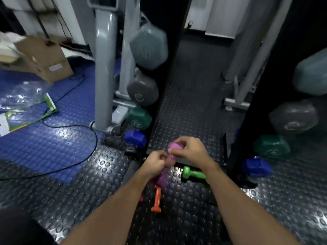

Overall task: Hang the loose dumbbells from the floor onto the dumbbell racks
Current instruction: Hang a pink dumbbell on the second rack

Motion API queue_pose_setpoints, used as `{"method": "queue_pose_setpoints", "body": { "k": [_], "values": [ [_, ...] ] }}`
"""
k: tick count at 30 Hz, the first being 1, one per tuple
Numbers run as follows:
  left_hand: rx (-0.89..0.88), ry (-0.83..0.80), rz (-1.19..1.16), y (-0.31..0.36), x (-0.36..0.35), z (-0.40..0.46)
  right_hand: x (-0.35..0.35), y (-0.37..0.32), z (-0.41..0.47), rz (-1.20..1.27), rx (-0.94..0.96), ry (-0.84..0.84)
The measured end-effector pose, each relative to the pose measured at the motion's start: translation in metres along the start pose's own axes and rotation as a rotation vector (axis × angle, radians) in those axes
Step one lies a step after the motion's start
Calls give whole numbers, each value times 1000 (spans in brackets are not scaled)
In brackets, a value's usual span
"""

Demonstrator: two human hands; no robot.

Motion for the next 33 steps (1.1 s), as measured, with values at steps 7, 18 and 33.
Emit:
{"method": "queue_pose_setpoints", "body": {
  "k": [7, 18, 33],
  "values": [
    [-168, 81, 3, 80, 41, -70, 89, -76, -6, 169, 58, 119],
    [-431, 210, -165, 253, 123, -165, 209, -228, 1, 513, 262, 472],
    [-409, 340, -365, 538, 202, -188, 234, -259, 10, 376, 265, 642]
  ]
}}
Point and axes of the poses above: each hand's wrist, its own z-axis towards the middle knuckle, its own x-axis out of the back of the hand, y = z × x, the point moved 6 cm from there along z, towards the middle knuckle, and after that the axes turned 6 degrees about -z, right-handed, at the moved point
